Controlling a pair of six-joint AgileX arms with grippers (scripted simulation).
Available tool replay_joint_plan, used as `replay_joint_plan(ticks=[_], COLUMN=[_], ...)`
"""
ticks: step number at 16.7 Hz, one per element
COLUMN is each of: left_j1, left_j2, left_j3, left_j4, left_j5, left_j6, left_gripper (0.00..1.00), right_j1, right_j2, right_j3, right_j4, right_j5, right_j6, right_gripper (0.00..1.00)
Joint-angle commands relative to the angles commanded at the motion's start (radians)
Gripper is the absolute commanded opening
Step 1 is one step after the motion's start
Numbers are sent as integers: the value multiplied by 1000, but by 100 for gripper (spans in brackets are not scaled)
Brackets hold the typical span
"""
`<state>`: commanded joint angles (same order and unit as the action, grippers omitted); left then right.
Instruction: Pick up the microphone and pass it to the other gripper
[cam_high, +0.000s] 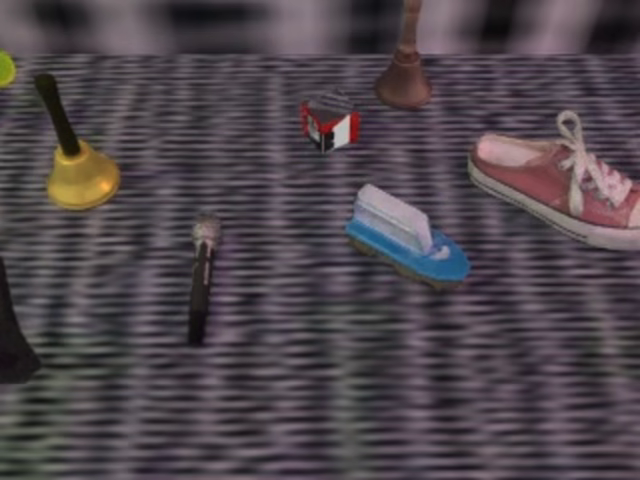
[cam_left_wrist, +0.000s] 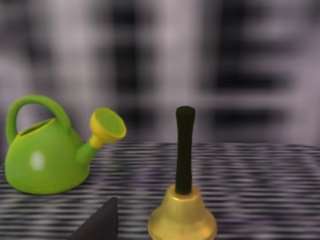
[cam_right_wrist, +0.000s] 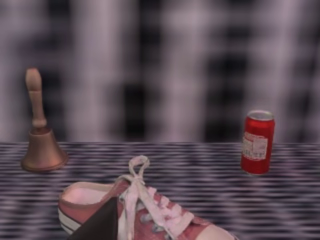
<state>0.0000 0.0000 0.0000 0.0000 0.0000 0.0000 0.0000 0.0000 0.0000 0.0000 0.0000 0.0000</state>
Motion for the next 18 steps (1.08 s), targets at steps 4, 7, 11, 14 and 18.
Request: replay_joint_plan(ticks=[4,7,11,14,18], left_j1=[-8,-39,-103,-159,-234], left_j2=[31,157,472,790,1235], left_j3=[28,133,364,580,878], left_j4=[-21,-100,-256,-386,-555], left_j5=[0,2,4,10,21], left_j6=[-5,-25,-76,-129,-204], left_gripper=[100,100,100,100,100], right_j1=[0,0,0,0,0], right_j2=[0,0,0,0,0], right_j3=[0,0,0,0,0], right_j4=[0,0,0,0,0], right_j5=[0,0,0,0,0], right_j6=[0,0,0,0,0], right_gripper=[100,100,100,100,100])
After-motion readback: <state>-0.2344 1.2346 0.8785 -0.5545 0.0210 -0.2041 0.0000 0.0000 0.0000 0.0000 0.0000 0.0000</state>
